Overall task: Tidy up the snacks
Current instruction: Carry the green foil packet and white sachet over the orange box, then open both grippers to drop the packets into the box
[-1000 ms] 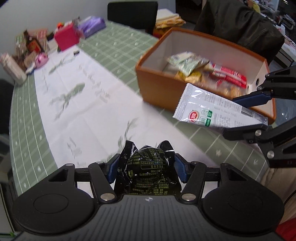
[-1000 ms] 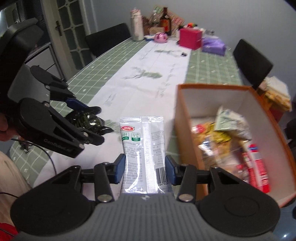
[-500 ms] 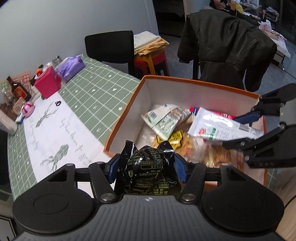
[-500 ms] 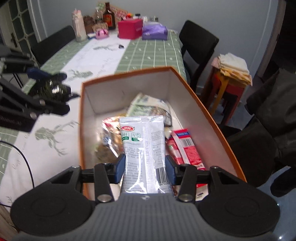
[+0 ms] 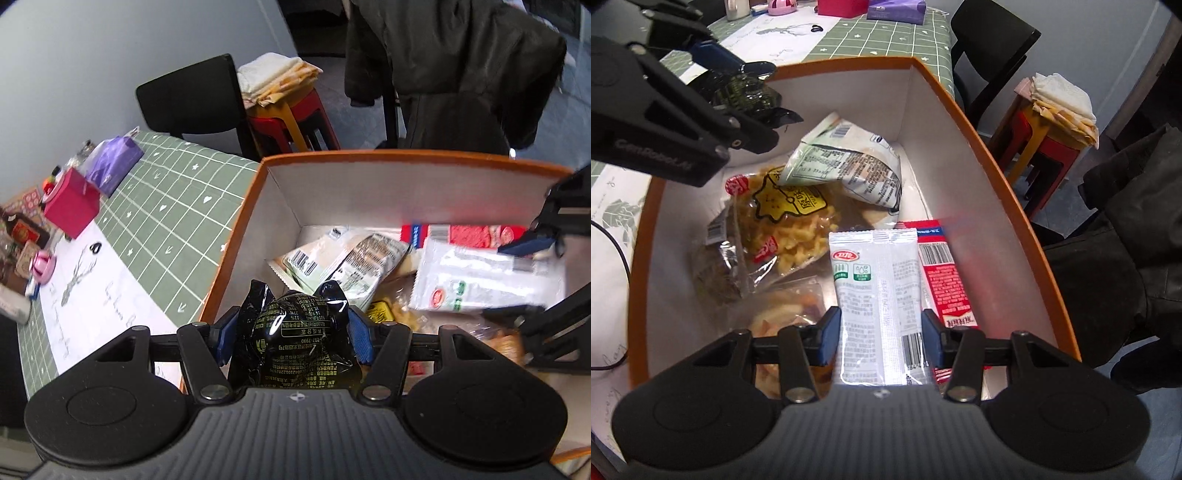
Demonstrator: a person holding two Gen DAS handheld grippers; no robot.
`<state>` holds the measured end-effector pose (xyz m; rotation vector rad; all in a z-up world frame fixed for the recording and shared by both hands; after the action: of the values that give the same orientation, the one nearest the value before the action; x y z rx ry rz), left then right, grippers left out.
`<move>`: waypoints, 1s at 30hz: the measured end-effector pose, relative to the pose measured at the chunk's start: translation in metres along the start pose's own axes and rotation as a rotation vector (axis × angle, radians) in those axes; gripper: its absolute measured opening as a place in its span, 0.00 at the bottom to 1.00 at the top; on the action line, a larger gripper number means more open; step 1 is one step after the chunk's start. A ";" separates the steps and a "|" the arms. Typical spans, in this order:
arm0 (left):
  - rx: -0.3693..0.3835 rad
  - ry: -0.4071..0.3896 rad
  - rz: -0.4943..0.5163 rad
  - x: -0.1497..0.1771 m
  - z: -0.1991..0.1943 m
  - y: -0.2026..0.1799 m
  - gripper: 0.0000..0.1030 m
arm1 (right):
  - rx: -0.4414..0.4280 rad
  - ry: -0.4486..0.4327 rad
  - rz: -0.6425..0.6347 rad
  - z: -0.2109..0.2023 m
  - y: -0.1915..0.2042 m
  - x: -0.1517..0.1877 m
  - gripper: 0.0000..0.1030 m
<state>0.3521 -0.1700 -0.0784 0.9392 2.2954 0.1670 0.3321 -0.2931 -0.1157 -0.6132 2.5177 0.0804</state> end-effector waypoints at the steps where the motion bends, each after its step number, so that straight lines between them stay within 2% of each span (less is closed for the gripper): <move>1: -0.006 0.009 0.017 0.001 0.006 -0.001 0.67 | -0.004 0.002 0.007 0.001 -0.001 0.000 0.45; 7: -0.035 0.074 0.058 0.015 0.036 -0.003 0.67 | -0.024 0.010 0.031 0.004 0.001 0.002 0.46; 11: -0.058 0.067 0.077 0.017 0.040 -0.002 0.70 | -0.013 0.005 0.026 0.004 0.003 0.002 0.48; 12: -0.062 0.070 0.082 0.017 0.040 -0.001 0.74 | -0.011 0.002 0.023 0.003 0.004 0.001 0.48; 17: -0.058 0.063 0.084 0.017 0.039 0.000 0.76 | 0.003 -0.010 0.017 0.000 0.008 -0.001 0.50; 20: -0.051 0.056 0.087 0.016 0.034 -0.001 0.81 | 0.013 -0.014 0.014 -0.003 0.009 0.000 0.51; 24: -0.033 0.027 0.074 0.013 0.017 -0.002 0.82 | 0.026 -0.048 0.015 -0.015 0.011 -0.006 0.52; 26: -0.030 0.022 0.064 0.012 0.007 -0.001 0.82 | 0.019 -0.067 0.020 -0.023 0.014 -0.011 0.60; 30: -0.026 0.020 0.030 0.014 -0.021 0.003 0.82 | -0.001 -0.098 0.025 -0.043 0.025 -0.017 0.65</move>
<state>0.3336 -0.1564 -0.0685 0.9630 2.2931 0.2193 0.3131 -0.2713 -0.0720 -0.5647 2.4316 0.1183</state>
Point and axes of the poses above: each gripper's, at about its wrist camera, not at the fingertips, and z roughly the way its jaws point, y to its left, x to its underside, the point moved 10 cm from there along z, roughly the way its jaws point, and after that the axes turned 6 degrees about -y, right-handed, at the moved point
